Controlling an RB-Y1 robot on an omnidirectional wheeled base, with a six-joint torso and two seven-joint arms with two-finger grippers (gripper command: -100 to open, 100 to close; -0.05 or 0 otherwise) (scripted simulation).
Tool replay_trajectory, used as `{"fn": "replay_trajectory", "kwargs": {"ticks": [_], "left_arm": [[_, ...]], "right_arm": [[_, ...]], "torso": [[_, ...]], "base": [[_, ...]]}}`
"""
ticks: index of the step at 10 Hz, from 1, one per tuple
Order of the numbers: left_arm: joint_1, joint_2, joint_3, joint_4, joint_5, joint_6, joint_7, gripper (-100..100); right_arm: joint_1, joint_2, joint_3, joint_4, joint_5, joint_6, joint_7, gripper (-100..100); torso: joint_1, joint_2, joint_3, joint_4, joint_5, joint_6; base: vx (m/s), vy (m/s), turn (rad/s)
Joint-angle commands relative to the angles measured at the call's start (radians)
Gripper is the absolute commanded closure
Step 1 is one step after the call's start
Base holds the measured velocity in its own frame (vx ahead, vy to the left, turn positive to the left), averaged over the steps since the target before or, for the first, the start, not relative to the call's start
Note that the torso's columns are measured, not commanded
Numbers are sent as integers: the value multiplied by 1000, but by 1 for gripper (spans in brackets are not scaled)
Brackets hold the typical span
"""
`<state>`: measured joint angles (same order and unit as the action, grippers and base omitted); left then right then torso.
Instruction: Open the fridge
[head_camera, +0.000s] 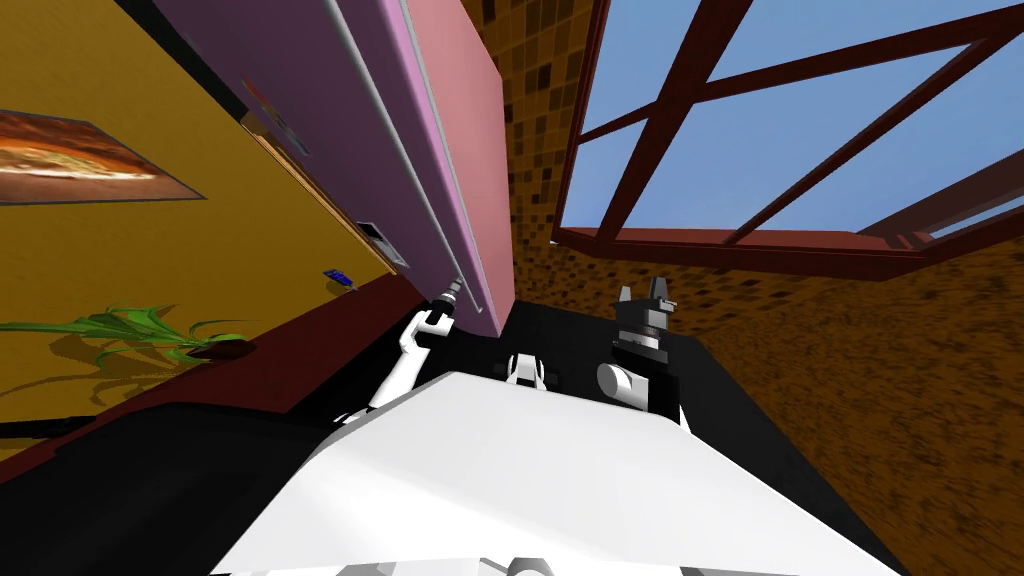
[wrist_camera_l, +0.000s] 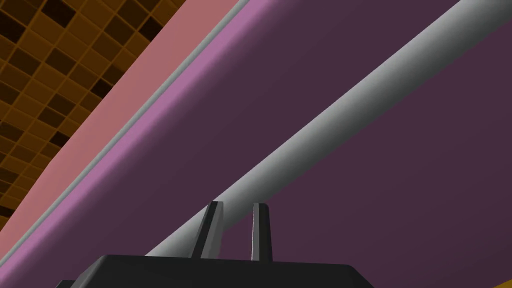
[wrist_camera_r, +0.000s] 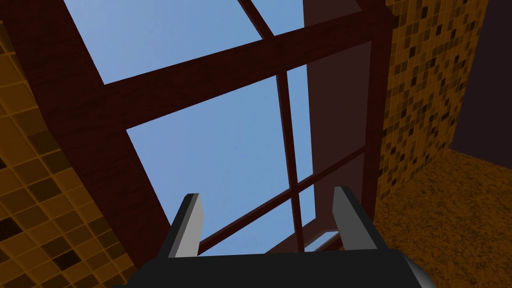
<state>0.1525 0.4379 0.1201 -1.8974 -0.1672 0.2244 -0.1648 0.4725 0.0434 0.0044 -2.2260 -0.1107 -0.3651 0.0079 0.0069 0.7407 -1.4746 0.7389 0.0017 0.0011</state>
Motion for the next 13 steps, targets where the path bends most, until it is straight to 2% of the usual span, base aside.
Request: {"fn": "replay_trajectory", "kwargs": {"ticks": [1,3,6,7,9,10,11,12,13], "left_arm": [[15,24,-25,-23,14,-11,5,100],[36,54,-62,-58,31,-25,10,100],[69,99,-117,-109,56,-46,18,100],[69,99,-117,-109,56,-46,18,100],[90,129,-154,-143,73,-60,23,100],[101,144,-172,-160,81,-67,26,100],[91,140,-159,-151,79,-58,26,100],[81,137,-156,-141,78,-58,26,-100],[79,135,-155,-138,78,-58,26,-100]], "right_arm": [[0,0,0,0,0,0,0,0],[0,0,0,0,0,0,0,0],[0,0,0,0,0,0,0,0],[0,0,0,0,0,0,0,0],[0,0,0,0,0,0,0,0],[0,0,0,0,0,0,0,0],[0,0,0,0,0,0,0,0],[0,0,0,0,0,0,0,0],[1,0,0,0,0,0,0,0]], "torso": [[6,3,2,1,2,-1],[-6,-1,-1,-1,-1,-1],[-5,-3,-2,-1,-1,-1],[-4,-4,-2,-1,-1,-1],[-14,-3,-2,-1,-4,-1],[-7,0,0,0,-2,-1],[-4,1,1,0,-1,-1],[-12,-8,-4,-2,-2,-1],[-17,-18,-10,-5,-5,0]], "base": [[-174,241,-36],[-224,264,-71],[-231,326,-108],[-189,221,-42],[-241,202,-82],[-289,267,-129],[-134,120,-31],[62,-5,-39],[159,-56,-50]]}}
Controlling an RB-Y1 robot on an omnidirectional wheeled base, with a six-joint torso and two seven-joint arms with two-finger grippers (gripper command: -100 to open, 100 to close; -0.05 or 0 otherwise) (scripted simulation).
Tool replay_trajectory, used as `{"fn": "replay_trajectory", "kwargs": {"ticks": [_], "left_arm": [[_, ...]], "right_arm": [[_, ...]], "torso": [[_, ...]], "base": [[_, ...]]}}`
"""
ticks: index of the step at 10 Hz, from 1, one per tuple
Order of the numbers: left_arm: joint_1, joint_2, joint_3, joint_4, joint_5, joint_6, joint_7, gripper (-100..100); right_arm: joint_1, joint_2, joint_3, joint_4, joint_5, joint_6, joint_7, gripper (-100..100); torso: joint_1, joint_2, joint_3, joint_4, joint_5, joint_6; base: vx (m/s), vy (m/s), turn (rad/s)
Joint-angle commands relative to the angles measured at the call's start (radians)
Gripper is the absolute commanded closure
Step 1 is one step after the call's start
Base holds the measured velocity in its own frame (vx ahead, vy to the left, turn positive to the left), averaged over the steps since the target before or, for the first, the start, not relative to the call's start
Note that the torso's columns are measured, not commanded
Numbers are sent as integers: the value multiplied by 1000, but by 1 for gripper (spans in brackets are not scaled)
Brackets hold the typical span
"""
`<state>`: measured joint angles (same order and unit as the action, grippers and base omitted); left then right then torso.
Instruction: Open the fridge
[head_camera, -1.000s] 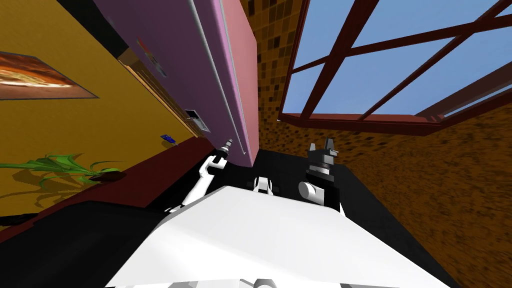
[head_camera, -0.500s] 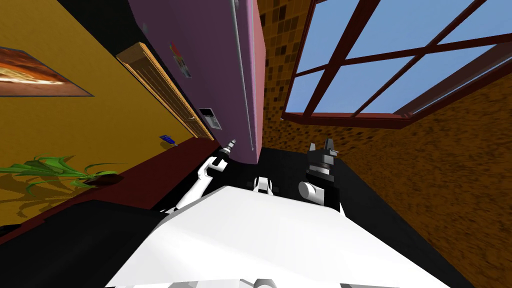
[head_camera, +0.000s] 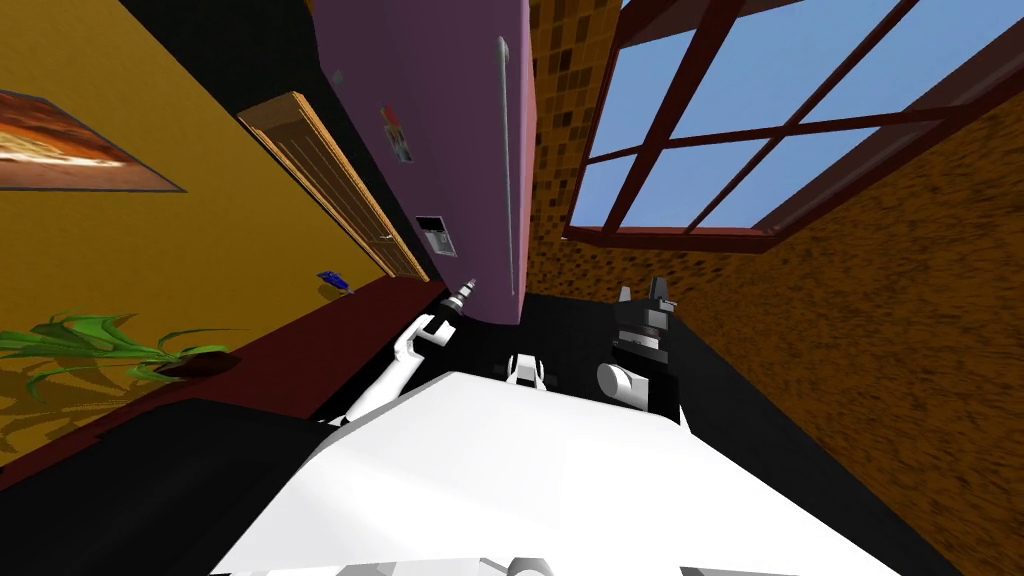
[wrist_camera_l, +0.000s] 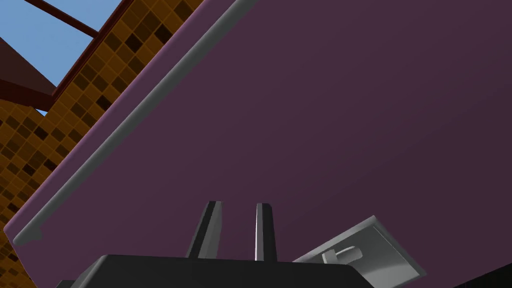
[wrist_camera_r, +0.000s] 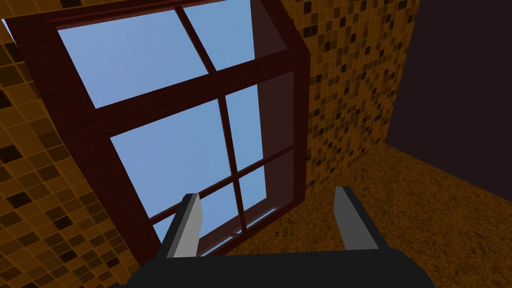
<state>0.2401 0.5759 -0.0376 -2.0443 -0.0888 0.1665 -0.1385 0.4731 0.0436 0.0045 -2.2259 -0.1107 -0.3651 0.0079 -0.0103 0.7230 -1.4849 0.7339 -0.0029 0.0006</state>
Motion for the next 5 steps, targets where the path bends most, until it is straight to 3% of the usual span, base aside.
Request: {"fn": "replay_trajectory", "kwargs": {"ticks": [1,5], "left_arm": [[-13,-5,5,14,-2,0,-1,-100],[-38,-18,15,43,-7,0,-3,-100]], "right_arm": [[0,0,0,0,0,0,0,0],[0,0,0,0,0,0,0,0]], "torso": [[1,-1,-1,-1,0,0],[11,16,10,5,3,-1]], "base": [[152,-87,-29],[163,-121,-39]]}}
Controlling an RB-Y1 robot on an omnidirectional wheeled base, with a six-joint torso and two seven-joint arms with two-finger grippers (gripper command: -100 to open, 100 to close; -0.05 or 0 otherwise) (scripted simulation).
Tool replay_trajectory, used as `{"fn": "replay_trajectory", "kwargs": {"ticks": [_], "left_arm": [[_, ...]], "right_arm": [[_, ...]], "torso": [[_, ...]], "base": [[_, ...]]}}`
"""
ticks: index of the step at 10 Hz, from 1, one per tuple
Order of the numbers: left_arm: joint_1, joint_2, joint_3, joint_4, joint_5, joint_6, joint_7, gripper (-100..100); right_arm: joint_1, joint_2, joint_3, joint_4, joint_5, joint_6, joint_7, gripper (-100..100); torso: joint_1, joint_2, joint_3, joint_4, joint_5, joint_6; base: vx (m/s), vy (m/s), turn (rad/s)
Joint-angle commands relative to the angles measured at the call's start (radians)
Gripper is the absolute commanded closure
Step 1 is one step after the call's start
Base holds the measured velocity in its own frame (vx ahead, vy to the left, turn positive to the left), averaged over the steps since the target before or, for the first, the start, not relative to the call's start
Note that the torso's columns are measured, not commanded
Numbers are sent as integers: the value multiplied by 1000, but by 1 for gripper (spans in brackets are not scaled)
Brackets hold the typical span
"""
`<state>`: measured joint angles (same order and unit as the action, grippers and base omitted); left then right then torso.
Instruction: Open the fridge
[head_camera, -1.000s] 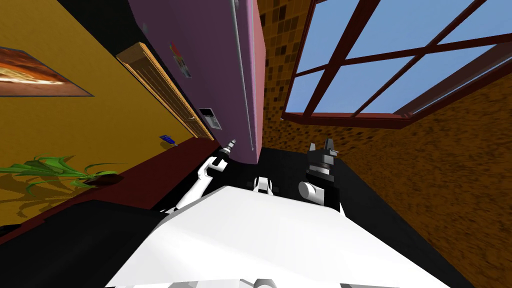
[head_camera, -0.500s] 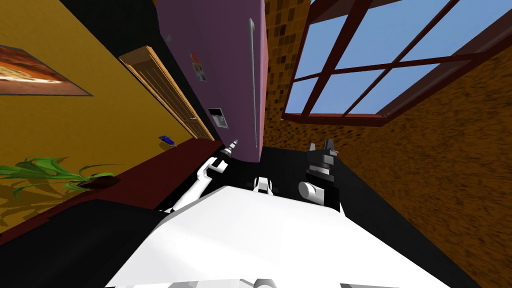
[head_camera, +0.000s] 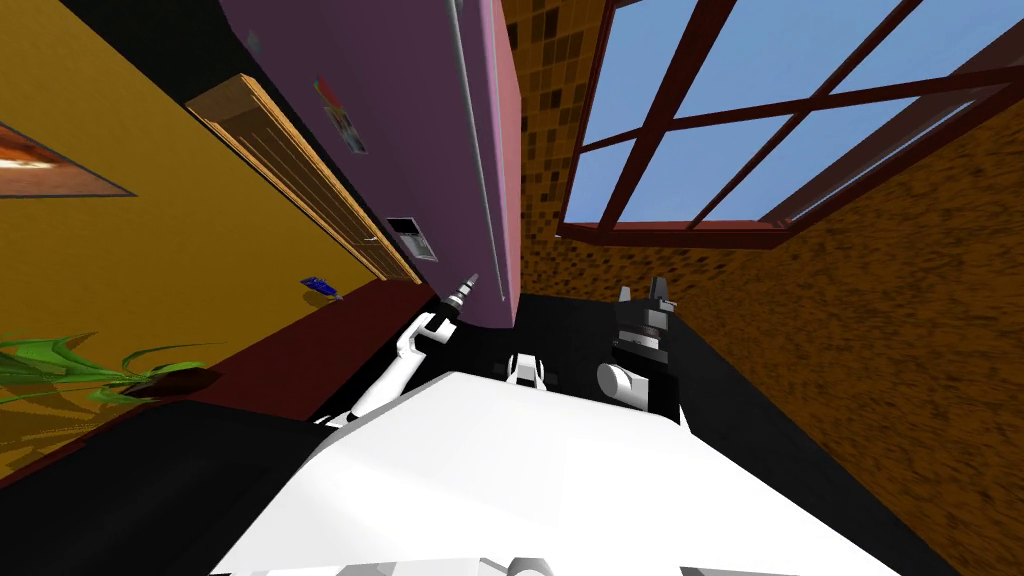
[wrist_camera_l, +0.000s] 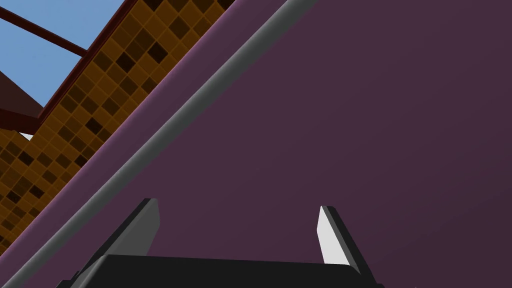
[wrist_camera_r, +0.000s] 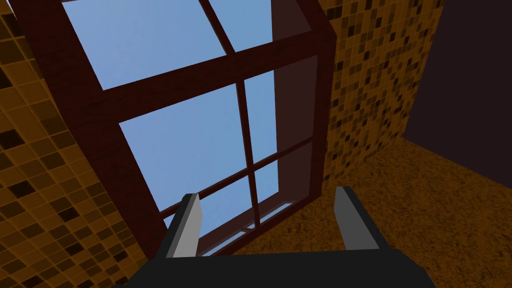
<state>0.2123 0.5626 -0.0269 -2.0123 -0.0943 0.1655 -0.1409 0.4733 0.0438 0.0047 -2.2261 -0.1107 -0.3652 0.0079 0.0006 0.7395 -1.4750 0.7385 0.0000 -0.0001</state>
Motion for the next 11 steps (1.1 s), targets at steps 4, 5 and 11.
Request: {"fn": "replay_trajectory", "kwargs": {"ticks": [4,5,11], "left_arm": [[-35,-17,14,39,-7,2,-4,-100],[-42,-21,17,49,-9,2,-4,-100],[-31,-1,4,17,-2,8,-2,100]], "right_arm": [[0,0,0,0,0,0,0,0],[0,0,0,0,0,0,0,0],[0,0,0,0,0,0,0,0]], "torso": [[-1,-2,-2,-1,0,0],[0,-2,-2,-1,0,0],[0,3,2,2,0,1]], "base": [[173,-70,-40],[192,-111,-47],[70,-29,-24]]}}
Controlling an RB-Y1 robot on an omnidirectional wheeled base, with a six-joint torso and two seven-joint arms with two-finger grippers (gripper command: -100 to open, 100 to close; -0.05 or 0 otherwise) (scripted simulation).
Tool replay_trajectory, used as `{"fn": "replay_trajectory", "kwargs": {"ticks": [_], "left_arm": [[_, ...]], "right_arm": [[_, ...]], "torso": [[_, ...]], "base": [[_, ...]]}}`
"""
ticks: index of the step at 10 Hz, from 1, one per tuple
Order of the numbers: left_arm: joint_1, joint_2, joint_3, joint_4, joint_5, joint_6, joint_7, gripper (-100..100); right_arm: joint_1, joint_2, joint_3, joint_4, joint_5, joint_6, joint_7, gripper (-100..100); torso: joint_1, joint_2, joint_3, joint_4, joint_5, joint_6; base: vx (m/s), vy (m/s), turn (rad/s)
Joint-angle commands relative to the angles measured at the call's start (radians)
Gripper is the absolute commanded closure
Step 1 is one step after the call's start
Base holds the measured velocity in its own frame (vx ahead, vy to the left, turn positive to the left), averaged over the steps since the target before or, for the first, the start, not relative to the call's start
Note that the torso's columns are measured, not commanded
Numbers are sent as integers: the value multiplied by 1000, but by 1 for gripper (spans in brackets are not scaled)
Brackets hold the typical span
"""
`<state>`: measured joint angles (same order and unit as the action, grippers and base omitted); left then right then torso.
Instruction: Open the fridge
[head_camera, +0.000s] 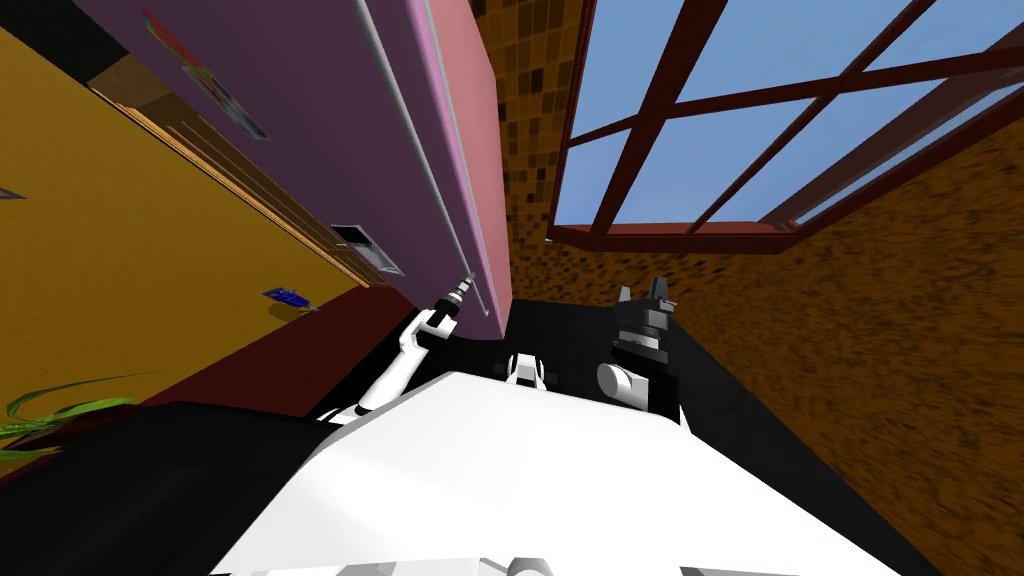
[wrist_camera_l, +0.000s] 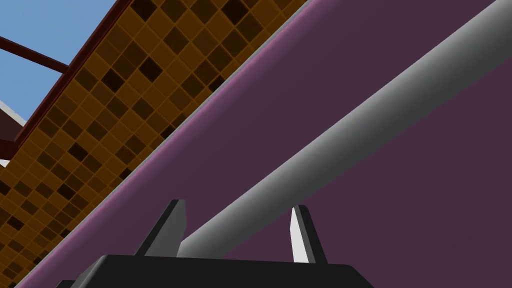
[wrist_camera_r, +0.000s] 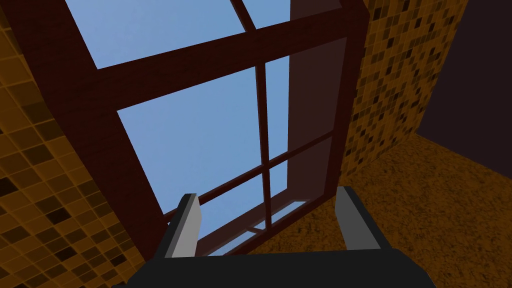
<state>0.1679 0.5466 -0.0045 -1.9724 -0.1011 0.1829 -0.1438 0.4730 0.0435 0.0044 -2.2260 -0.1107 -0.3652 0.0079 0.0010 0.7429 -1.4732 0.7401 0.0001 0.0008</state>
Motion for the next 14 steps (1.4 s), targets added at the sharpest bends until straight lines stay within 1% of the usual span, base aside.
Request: {"fn": "replay_trajectory", "kwargs": {"ticks": [1,2,4,5,9,10,11,12,13,14], "left_arm": [[27,30,-37,-46,10,-19,1,100],[40,45,-56,-69,14,-28,1,100],[66,75,-93,-115,24,-47,2,100],[80,91,-111,-138,29,-57,3,100],[133,151,-186,-229,48,-94,5,100],[134,140,-177,-220,36,-71,-7,100],[148,160,-201,-235,37,-89,-10,100],[157,177,-217,-250,40,-106,-11,100],[157,177,-217,-250,40,-106,-11,100],[166,193,-233,-265,42,-122,-12,100]], "right_arm": [[0,0,0,0,0,0,0,0],[-1,0,0,0,0,0,0,0],[-1,0,0,0,0,0,0,0],[-1,0,0,0,0,0,0,0],[0,0,0,0,0,0,0,0],[-1,0,0,0,0,0,0,0],[0,0,0,0,0,0,0,0],[0,0,0,0,0,0,0,0],[0,0,0,0,0,0,0,0],[0,0,0,0,0,0,0,0]], "torso": [[3,4,1,1,3,0],[6,9,5,2,4,1],[12,5,3,5,4,-5],[9,1,0,5,3,-7],[-3,-1,-2,4,-1,-1],[-4,1,-2,3,-1,0],[-10,-7,-6,2,-3,-1],[-7,-9,-7,-1,-3,1],[-3,-5,-3,-1,-1,2],[-1,-4,-2,0,0,-1]], "base": [[-189,207,-82],[-272,309,-104],[-279,293,-89],[-234,249,-54],[-245,271,-62],[-117,131,-34],[-75,147,-42],[-115,213,-111],[-101,195,-71],[-125,218,-73]]}}
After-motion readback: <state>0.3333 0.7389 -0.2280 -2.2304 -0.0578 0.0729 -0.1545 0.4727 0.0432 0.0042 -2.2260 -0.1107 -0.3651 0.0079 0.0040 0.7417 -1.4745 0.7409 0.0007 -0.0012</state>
